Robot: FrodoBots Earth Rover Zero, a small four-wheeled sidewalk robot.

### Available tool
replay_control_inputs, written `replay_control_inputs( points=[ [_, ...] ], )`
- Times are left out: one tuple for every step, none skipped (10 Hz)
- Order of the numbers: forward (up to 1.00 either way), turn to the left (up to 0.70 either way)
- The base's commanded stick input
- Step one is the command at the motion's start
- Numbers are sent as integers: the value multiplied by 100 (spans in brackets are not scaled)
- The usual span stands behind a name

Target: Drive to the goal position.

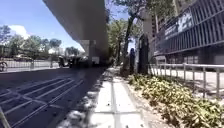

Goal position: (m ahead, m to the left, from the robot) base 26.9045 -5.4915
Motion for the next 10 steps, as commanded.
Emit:
replay_control_inputs(
  points=[
    [45,0],
    [45,0],
    [45,0],
    [45,0],
    [45,0],
    [45,0],
    [45,0],
    [45,0],
    [45,0],
    [45,0]
  ],
)
